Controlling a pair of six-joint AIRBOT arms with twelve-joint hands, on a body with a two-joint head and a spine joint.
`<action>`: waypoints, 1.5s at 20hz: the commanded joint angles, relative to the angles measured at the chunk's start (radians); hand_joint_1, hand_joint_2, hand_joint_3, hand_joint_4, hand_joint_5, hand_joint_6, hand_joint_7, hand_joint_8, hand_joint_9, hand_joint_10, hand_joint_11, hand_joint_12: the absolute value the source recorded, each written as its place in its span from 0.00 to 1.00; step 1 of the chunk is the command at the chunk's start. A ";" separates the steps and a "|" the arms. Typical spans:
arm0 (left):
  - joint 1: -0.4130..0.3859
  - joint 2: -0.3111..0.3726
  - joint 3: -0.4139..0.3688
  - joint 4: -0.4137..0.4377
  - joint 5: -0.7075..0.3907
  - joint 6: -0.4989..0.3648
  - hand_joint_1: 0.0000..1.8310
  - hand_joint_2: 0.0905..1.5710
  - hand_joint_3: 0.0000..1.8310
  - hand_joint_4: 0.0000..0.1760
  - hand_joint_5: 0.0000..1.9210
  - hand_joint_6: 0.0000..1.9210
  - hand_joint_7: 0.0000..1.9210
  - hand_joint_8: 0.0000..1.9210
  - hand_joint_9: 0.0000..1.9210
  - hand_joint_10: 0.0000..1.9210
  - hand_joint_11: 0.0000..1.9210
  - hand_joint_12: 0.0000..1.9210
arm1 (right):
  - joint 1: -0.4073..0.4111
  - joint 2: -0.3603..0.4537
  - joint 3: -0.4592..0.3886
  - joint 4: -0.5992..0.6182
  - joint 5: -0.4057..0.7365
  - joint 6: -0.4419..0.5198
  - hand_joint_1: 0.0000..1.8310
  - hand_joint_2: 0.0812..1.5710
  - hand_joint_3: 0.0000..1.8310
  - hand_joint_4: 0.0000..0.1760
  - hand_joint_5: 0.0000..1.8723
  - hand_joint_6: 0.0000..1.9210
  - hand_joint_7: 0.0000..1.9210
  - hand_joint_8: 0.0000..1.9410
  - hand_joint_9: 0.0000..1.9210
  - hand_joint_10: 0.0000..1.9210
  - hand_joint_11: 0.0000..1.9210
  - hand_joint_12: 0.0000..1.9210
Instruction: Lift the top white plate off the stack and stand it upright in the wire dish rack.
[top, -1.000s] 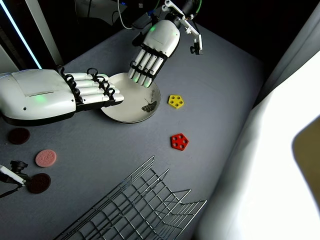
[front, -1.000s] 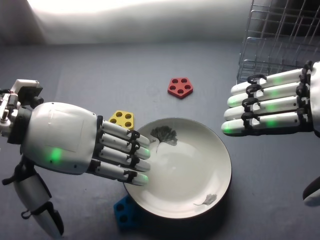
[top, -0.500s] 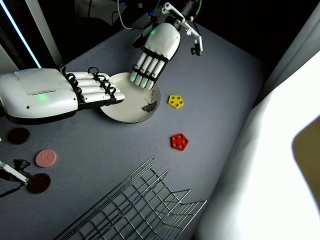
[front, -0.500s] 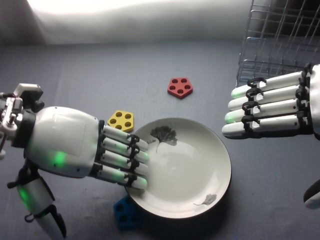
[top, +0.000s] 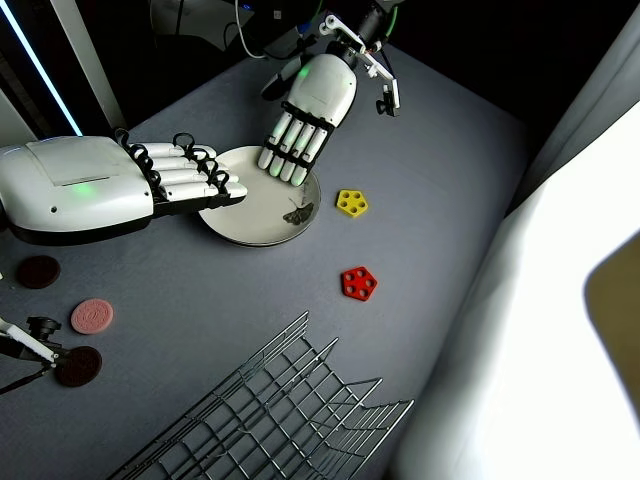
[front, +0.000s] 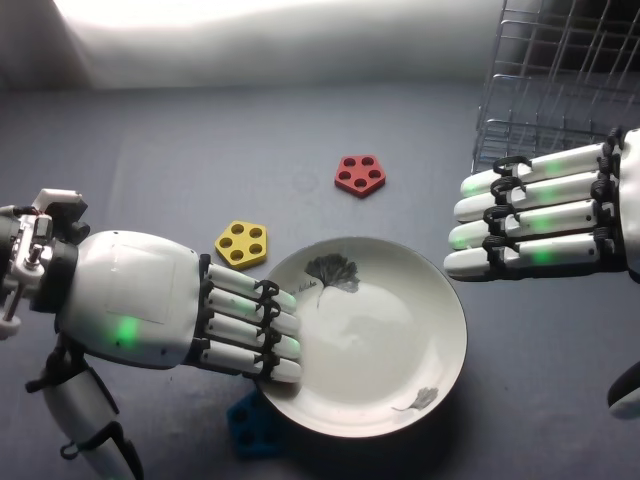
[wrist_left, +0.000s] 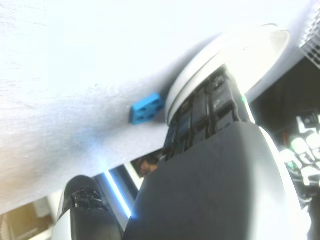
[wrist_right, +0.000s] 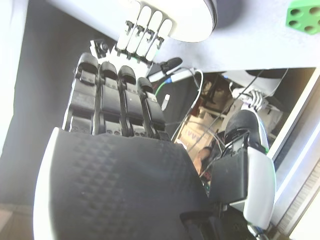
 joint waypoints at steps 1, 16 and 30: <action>-0.011 -0.002 -0.006 -0.033 -0.034 0.001 0.04 0.53 0.00 0.00 0.02 0.00 0.02 0.00 0.01 0.00 0.02 0.02 | 0.004 0.013 -0.002 0.072 0.065 -0.004 0.08 0.62 0.00 0.00 0.02 0.00 0.04 0.00 0.05 0.00 0.04 0.00; 0.009 -0.065 0.015 -0.059 0.026 0.002 0.06 0.53 0.00 0.00 0.03 0.01 0.03 0.01 0.01 0.01 0.02 0.01 | 0.002 0.010 -0.002 0.045 0.060 -0.061 0.10 0.60 0.00 0.00 0.04 0.00 0.07 0.00 0.08 0.00 0.08 0.01; -0.019 -0.211 0.108 -0.050 0.059 0.001 0.06 0.53 0.00 0.00 0.01 0.00 0.01 0.00 0.01 0.00 0.02 0.01 | 0.002 -0.004 -0.016 0.009 0.015 -0.064 0.39 0.55 0.00 0.00 0.00 0.00 0.04 0.00 0.07 0.00 0.10 0.02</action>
